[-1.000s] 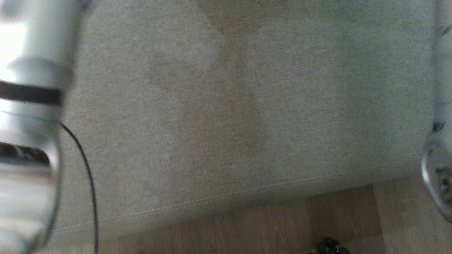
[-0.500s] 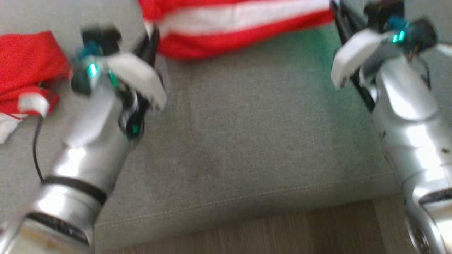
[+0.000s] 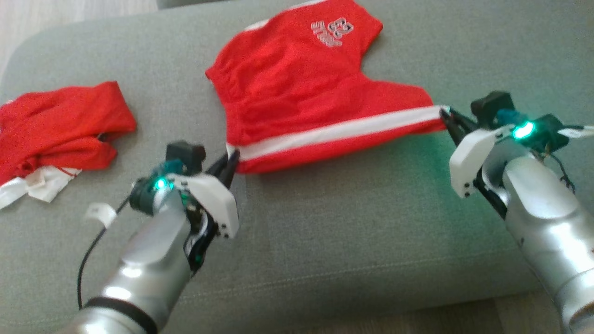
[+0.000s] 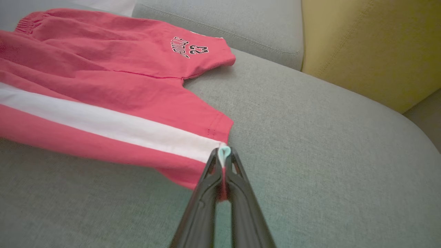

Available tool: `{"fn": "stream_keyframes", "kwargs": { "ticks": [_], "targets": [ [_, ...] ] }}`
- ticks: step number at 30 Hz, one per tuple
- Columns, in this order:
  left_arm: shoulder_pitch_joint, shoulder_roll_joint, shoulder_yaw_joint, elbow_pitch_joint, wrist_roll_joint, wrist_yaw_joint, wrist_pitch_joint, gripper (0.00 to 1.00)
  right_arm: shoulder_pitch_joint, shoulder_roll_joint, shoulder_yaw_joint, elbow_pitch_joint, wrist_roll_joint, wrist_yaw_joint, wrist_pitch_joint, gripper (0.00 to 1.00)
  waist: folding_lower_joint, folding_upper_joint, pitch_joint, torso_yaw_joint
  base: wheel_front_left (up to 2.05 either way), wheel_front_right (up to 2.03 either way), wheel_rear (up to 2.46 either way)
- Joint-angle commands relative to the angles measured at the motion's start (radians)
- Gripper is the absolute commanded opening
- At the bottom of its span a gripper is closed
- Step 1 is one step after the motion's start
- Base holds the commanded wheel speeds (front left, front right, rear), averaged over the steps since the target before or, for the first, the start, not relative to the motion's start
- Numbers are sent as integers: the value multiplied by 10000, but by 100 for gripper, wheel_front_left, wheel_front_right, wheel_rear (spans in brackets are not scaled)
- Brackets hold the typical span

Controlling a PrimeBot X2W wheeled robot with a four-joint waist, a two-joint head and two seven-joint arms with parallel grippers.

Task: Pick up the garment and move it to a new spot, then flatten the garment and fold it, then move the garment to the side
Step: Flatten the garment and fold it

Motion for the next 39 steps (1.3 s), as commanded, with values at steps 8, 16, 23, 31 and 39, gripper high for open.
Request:
{"fn": "stream_keyframes", "kwargs": {
  "ticks": [8,16,23,31,39],
  "targets": [
    [787,246,173,-683,284,181,-142,0,887,-1100,1835,-1464,1551,-4,933,0,0,-1,-856,-51,0,0,0],
    [2115,500,274,-1611,306,207,-145,0,1943,-2781,3494,-3538,3421,-4,2533,0,0,-1,-1519,-120,0,0,0],
    [3008,765,152,-2431,240,199,-118,0,2540,-4299,4296,-5255,4446,-4,3426,0,0,-1,-1818,-118,0,0,0],
    [4206,1376,9,-4079,-122,223,353,0,3380,-5854,4652,-7203,5568,-4,4521,0,0,-1,-2077,-121,0,0,0],
    [5312,1934,-193,-6131,-518,529,1239,0,4110,-6978,4271,-8787,6275,-4,5620,0,0,-1,-2098,-183,0,0,0]
  ]
}}
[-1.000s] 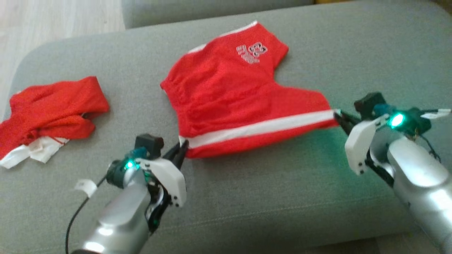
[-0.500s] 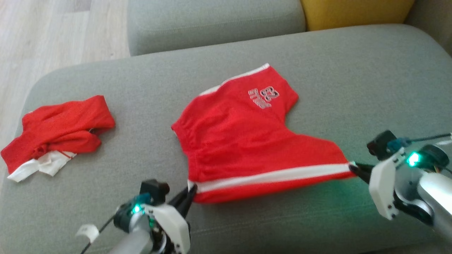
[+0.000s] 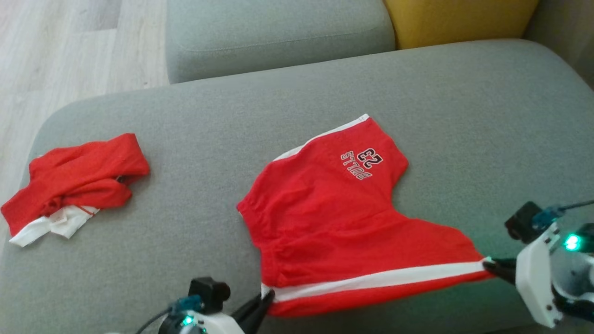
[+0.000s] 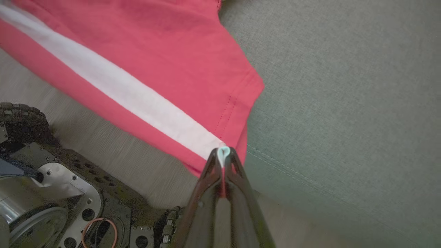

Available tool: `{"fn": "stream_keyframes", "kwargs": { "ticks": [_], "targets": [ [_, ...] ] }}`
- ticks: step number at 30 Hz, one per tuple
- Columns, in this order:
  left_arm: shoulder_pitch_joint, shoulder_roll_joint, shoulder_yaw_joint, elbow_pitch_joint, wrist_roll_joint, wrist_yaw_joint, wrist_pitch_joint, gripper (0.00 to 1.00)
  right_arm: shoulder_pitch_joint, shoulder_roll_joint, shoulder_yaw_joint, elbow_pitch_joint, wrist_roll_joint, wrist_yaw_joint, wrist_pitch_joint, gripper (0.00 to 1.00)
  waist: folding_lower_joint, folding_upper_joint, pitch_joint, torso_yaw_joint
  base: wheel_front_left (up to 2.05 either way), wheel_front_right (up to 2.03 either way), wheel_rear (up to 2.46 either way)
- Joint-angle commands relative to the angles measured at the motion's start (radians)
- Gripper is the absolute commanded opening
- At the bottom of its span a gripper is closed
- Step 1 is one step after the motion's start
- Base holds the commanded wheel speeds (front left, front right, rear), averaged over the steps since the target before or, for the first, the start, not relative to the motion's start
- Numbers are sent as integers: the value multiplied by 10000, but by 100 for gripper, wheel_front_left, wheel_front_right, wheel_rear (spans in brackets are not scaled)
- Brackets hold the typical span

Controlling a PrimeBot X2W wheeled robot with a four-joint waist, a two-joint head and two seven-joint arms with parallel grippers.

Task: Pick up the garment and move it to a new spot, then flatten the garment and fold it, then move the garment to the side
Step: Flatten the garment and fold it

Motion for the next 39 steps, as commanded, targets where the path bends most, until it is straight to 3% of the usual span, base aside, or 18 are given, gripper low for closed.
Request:
{"fn": "stream_keyframes", "kwargs": {
  "ticks": [1,6,12,18,25,39],
  "targets": [
    [-230,331,281,-586,-113,82,100,0,38,-552,-424,-335,57,-4,72,0,1,0,51,-19,0,0,0],
    [-345,591,673,-1598,-414,400,394,0,-94,-404,-1327,-597,-144,-4,83,0,1,0,261,28,0,0,0],
    [-1141,465,1422,-2329,-1212,507,850,0,-842,283,-2339,-506,-553,-4,224,0,1,0,759,340,0,0,0],
    [-2606,255,1796,-2217,-1340,418,1225,0,-2461,1203,-2939,171,-1202,-4,259,0,1,0,2027,851,0,0,0],
    [-3863,-282,1923,-1240,-1422,279,1377,0,-4298,2001,-2613,1503,-1813,-4,35,0,1,0,3136,1306,0,0,0],
    [-5081,-1262,1925,602,-1319,-108,535,0,-6261,2640,-1422,4127,-2239,-4,-1072,0,1,0,4165,1905,0,0,0]
  ]
}}
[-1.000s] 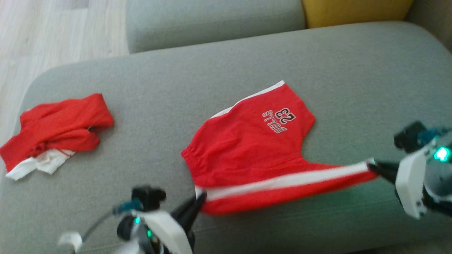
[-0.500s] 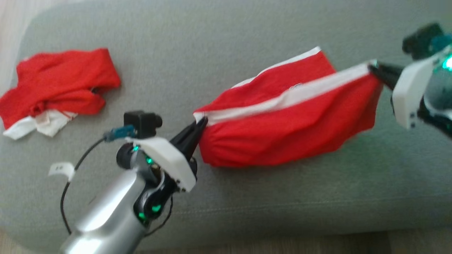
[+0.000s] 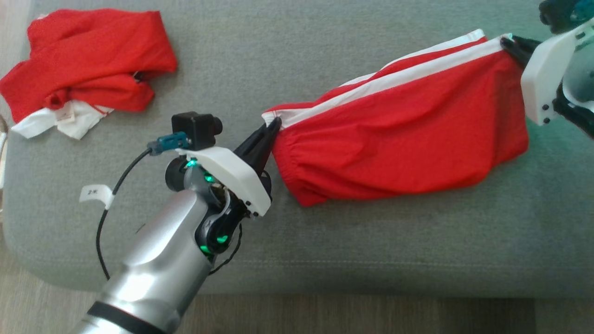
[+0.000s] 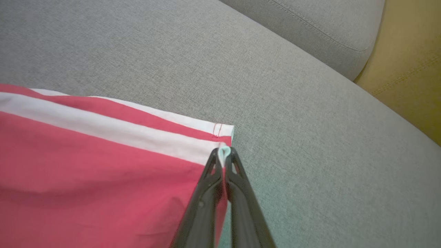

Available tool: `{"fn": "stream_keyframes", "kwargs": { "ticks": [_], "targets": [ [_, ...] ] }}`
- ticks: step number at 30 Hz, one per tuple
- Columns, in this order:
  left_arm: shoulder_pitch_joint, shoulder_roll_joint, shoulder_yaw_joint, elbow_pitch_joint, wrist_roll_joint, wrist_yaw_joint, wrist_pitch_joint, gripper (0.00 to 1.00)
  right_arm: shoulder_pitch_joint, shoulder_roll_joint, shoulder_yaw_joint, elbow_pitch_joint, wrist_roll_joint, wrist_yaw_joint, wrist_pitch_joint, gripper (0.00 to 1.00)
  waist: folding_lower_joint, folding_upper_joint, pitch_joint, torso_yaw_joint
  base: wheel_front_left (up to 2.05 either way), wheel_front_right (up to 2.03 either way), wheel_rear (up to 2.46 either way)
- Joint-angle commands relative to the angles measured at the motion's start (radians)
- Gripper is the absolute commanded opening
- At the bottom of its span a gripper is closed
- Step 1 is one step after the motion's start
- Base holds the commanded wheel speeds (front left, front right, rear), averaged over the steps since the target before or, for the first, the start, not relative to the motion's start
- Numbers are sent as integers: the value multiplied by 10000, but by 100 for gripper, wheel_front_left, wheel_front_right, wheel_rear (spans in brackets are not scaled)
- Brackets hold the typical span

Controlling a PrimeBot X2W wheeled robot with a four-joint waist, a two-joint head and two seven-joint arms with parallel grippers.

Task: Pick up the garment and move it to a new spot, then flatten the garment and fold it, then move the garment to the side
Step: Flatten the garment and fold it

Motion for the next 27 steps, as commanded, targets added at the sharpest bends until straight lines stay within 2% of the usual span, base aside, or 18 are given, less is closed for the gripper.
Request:
{"fn": "stream_keyframes", "kwargs": {
  "ticks": [1,16,17,18,27],
  "targets": [
    [-478,131,398,-185,71,-80,-139,0,-189,-42,5,-73,-100,-4,-161,0,0,0,98,93,0,0,0],
    [-1256,-341,166,842,301,-317,-811,0,-1209,488,920,1717,-206,-4,-1486,0,0,0,598,245,0,0,0],
    [-1306,-353,132,917,345,-312,-828,38,-1250,540,972,1803,-191,-4,-1533,95,0,0,616,233,0,0,0],
    [-1352,-363,108,984,387,-303,-862,100,-1287,584,999,1912,-170,-4,-1575,100,0,0,629,219,0,0,0],
    [-1401,-201,282,1324,652,-31,-1550,100,-1250,959,1026,2955,-103,-4,-2456,100,0,0,115,-45,0,0,0]
  ]
}}
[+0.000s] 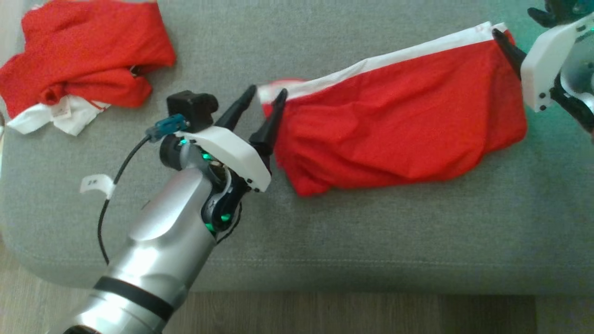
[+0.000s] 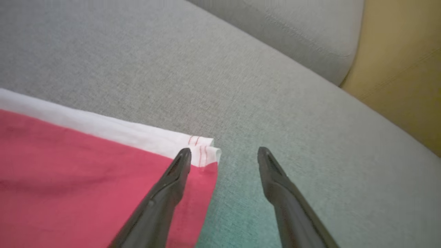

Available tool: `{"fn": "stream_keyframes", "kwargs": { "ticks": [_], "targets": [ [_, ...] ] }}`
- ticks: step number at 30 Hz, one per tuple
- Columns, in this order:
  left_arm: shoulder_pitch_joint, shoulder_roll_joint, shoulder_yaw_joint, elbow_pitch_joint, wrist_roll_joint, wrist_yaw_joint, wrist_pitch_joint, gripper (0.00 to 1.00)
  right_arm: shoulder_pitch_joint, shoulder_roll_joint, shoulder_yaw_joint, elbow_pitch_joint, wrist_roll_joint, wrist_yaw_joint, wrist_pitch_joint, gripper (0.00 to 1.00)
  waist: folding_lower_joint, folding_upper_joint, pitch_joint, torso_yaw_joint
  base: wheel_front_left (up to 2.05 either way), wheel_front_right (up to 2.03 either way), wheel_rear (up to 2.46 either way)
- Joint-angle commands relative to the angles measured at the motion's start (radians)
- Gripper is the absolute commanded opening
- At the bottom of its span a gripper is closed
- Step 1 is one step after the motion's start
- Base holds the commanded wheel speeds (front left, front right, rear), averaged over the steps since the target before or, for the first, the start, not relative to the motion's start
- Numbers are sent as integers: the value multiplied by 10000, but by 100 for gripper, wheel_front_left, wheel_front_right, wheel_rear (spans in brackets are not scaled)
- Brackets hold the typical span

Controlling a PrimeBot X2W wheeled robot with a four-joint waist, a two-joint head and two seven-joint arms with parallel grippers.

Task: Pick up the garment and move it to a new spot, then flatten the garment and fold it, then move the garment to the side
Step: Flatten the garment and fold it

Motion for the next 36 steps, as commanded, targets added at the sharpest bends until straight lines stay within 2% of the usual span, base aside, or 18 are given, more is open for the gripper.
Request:
{"fn": "stream_keyframes", "kwargs": {
  "ticks": [1,7,14,18,21,24,29,33,36],
  "targets": [
    [-237,347,469,-272,77,169,-250,100,-27,35,-140,55,68,-4,-481,100,0,0,-381,-140,0,0,0],
    [168,831,734,-570,287,582,-470,100,321,335,-454,261,67,-4,-1649,100,0,0,-1139,-381,0,0,0],
    [1078,1529,1415,-1657,912,1621,-638,100,1044,825,-1357,37,-55,-4,-3055,100,0,0,-2229,-797,0,0,0],
    [1968,1741,2083,-2770,1614,2269,-650,100,1851,1060,-2286,-719,-510,-4,-3225,100,0,0,-2777,-1024,0,0,0],
    [2908,1731,2582,-3603,2197,2545,-652,100,2925,1336,-3741,-1861,-1044,-4,-3234,100,0,0,-3171,-1216,0,0,0],
    [3902,1525,3111,-4239,2633,2645,-653,100,4420,1802,-4889,-2967,-2098,-4,-3236,100,0,0,-3490,-1385,0,0,0],
    [5320,1065,3904,-4899,3616,2577,-654,100,6896,2991,-6667,-4646,-3816,-4,-3238,100,0,0,-3886,-1567,0,0,0],
    [6222,615,4490,-5276,4407,2371,-654,100,8485,3998,-7582,-5874,-4874,-4,-3238,100,0,0,-4040,-1661,0,0,0],
    [6806,331,4781,-5443,5028,2151,-654,100,9397,4463,-8042,-6557,-5337,-4,-3239,100,0,0,-4084,-1710,0,0,0]
  ]
}}
